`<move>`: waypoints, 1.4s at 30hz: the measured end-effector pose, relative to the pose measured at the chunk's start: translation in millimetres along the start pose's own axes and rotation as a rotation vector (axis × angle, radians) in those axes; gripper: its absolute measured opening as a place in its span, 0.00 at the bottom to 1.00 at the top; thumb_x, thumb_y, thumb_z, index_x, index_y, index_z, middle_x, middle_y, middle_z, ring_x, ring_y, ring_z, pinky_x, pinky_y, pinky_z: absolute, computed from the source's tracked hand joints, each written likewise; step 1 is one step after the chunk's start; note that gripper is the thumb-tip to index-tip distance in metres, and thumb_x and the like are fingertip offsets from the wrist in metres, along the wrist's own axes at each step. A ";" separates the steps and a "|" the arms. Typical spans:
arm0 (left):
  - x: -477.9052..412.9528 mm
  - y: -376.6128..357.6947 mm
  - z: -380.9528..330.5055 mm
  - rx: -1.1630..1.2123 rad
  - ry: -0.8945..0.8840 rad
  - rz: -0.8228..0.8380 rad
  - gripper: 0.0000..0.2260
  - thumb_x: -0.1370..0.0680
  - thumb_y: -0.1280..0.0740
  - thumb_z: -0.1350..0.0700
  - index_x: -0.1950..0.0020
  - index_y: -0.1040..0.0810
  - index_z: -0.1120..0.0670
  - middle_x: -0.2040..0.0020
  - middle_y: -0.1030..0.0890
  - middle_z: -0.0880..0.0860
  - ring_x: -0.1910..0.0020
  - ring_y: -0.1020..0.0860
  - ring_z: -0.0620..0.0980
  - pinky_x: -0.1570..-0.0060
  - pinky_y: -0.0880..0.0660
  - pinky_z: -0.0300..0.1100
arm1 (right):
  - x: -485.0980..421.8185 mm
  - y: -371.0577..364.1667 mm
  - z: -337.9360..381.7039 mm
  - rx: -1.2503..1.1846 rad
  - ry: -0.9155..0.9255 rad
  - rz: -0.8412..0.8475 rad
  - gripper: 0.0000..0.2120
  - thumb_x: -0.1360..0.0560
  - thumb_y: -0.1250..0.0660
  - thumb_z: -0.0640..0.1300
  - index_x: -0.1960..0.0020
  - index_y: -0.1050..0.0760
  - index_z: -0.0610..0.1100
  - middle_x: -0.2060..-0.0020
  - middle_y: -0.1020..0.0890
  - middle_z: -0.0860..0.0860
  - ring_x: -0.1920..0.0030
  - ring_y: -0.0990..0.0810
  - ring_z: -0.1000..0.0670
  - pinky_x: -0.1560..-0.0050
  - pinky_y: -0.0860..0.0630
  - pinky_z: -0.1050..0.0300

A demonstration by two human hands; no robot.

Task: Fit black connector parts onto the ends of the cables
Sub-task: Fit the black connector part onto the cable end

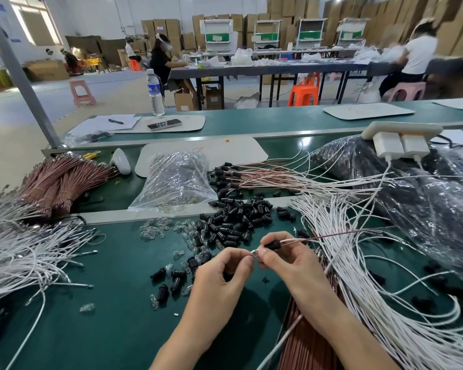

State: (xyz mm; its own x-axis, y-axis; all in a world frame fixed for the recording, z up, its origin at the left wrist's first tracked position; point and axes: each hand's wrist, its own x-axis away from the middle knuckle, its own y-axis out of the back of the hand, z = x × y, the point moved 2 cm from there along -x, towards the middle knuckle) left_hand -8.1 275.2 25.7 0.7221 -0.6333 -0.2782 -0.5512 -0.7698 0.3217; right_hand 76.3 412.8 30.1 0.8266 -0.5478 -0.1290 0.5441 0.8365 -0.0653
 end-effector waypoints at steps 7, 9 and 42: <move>0.4 -0.8 3.0 0.031 0.005 0.003 0.06 0.18 0.33 0.52 0.54 0.19 0.44 0.61 0.17 0.47 0.61 0.21 0.46 0.60 0.26 0.36 | 0.5 0.5 -1.3 0.007 -0.012 0.017 0.08 0.24 0.27 0.41 0.53 0.18 0.55 0.60 0.14 0.50 0.57 0.15 0.53 0.52 0.22 0.64; 0.1 -0.8 3.3 0.040 0.005 0.015 0.06 0.18 0.33 0.52 0.54 0.19 0.43 0.61 0.17 0.48 0.61 0.21 0.49 0.60 0.26 0.40 | 0.7 0.3 -0.6 -0.007 -0.020 0.023 0.07 0.25 0.26 0.42 0.53 0.19 0.55 0.60 0.14 0.50 0.57 0.15 0.53 0.51 0.22 0.65; 2.3 -1.3 5.4 -0.155 -0.107 -0.067 0.09 0.17 0.38 0.44 0.55 0.23 0.42 0.65 0.23 0.44 0.69 0.28 0.43 0.69 0.36 0.30 | 0.1 -2.8 -3.2 -0.067 -0.088 0.022 0.14 0.24 0.27 0.38 0.41 0.19 0.52 0.63 0.15 0.49 0.58 0.16 0.53 0.54 0.20 0.62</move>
State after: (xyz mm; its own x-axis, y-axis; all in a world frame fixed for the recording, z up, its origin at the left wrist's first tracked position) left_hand -8.0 274.3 19.8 0.7020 -0.5925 -0.3952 -0.4269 -0.7942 0.4324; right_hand 74.4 410.4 27.1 0.8494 -0.5260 -0.0440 0.5172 0.8460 -0.1297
